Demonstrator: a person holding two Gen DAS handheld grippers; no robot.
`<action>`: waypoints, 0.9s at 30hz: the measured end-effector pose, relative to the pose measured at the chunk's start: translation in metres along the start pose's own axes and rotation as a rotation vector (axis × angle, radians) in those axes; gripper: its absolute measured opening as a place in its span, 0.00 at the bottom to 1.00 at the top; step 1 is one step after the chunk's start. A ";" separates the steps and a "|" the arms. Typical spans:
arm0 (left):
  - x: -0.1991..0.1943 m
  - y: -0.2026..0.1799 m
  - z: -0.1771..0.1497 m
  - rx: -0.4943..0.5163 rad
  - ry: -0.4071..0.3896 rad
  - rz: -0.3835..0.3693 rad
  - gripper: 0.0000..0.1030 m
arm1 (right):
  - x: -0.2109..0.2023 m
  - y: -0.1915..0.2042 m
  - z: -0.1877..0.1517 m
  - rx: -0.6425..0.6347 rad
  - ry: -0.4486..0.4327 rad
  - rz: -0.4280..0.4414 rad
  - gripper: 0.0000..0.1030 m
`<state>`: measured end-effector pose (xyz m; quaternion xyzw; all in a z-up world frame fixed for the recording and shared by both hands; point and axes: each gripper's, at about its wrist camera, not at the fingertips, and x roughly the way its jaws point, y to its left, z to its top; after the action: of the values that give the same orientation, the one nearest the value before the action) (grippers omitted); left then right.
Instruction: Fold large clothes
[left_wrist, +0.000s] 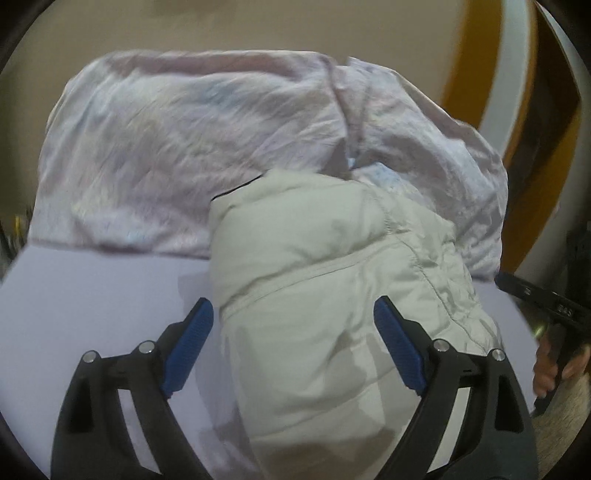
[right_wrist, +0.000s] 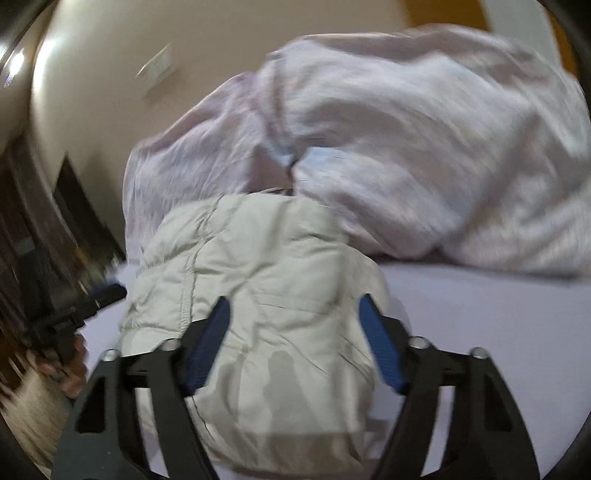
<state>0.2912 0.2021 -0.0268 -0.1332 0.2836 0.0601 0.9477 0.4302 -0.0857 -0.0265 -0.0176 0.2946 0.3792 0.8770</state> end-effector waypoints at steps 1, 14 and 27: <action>0.002 -0.006 0.002 0.037 0.001 0.014 0.85 | 0.009 0.012 0.002 -0.056 0.012 -0.020 0.54; 0.054 -0.030 -0.002 0.186 0.002 0.102 0.92 | 0.080 0.009 -0.012 -0.085 0.084 -0.058 0.43; 0.078 -0.021 -0.014 0.180 0.012 0.129 0.98 | 0.099 0.001 -0.026 -0.045 0.077 -0.038 0.44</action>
<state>0.3526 0.1807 -0.0762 -0.0294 0.3016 0.0943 0.9483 0.4699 -0.0266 -0.0999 -0.0572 0.3190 0.3680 0.8715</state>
